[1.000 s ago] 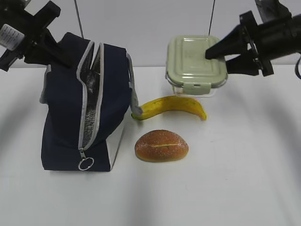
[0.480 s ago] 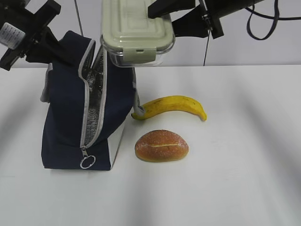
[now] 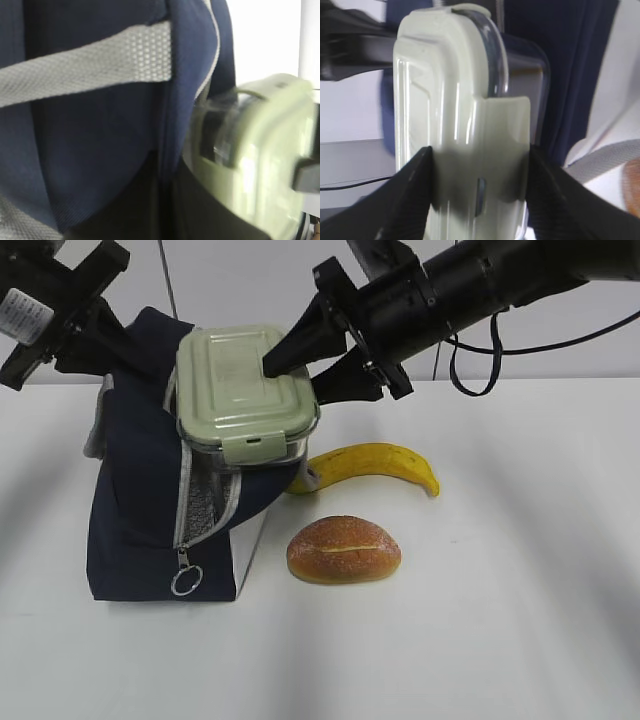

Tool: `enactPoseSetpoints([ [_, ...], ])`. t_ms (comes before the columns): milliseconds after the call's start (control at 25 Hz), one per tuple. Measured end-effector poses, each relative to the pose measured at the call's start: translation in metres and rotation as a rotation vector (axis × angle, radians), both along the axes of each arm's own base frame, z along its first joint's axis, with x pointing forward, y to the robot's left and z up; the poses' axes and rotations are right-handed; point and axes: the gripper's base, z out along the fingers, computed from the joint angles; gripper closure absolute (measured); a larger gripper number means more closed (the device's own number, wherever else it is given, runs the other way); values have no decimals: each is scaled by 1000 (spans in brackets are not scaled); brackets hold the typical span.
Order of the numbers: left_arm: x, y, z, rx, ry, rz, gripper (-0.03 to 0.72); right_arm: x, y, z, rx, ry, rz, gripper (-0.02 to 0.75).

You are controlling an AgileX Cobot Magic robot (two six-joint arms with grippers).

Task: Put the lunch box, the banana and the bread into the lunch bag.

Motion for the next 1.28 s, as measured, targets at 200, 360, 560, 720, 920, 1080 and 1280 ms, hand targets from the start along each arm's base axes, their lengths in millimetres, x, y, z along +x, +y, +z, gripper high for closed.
enactPoseSetpoints([
  [200, 0, -1, 0, -9, 4, -2, 691, 12, -1, -15, -134, -27, -23, 337],
  [360, -1, -1, 0, -11, 8, -10, 691, 17, 10, -5, -205, -105, -49, 337],
  [560, -1, -1, 0, -9, 5, -15, 691, 11, 37, -2, -275, -170, -55, 337],
  [720, -1, -1, 0, -9, 5, -17, 691, 3, 59, -5, -323, -212, -49, 337],
  [920, -1, -1, 0, -7, 5, -18, 691, 7, 83, -19, -329, -210, -27, 337],
  [1080, -1, -1, 0, -7, 5, -18, 691, 17, 99, -42, -329, -183, -10, 336],
  [1280, -1, 0, 0, 1, 5, -20, 691, 18, 115, -59, -328, -178, 3, 336],
])
